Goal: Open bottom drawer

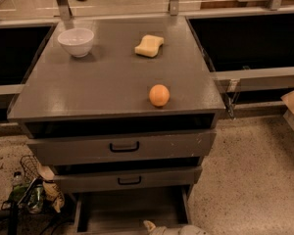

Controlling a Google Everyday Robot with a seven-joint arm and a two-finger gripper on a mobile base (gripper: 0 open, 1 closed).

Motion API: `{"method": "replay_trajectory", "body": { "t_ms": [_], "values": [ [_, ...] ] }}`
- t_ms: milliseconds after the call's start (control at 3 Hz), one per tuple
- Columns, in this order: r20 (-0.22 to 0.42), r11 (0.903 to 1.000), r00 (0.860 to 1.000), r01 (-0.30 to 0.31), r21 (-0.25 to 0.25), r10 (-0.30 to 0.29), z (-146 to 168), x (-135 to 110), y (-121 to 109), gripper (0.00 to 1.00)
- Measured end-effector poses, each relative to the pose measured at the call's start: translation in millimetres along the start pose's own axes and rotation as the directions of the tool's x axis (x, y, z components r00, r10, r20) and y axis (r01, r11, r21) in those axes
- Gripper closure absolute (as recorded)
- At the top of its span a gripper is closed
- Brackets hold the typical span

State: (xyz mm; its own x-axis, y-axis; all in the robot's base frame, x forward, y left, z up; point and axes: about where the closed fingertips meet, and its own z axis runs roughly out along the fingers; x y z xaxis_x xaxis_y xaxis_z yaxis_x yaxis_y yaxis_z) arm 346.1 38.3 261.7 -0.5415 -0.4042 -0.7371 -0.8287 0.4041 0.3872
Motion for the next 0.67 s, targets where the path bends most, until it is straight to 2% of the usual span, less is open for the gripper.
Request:
{"method": "replay_trajectory", "body": {
  "t_ms": [333, 667],
  "values": [
    [-0.003, 1.0000, 1.000, 0.001, -0.003, -0.001, 2.7, -1.0, -0.1, 0.00],
    [-0.025, 0.9998, 1.000, -0.016, 0.012, 0.016, 37.6, -10.9, -22.8, 0.00]
  ]
}}
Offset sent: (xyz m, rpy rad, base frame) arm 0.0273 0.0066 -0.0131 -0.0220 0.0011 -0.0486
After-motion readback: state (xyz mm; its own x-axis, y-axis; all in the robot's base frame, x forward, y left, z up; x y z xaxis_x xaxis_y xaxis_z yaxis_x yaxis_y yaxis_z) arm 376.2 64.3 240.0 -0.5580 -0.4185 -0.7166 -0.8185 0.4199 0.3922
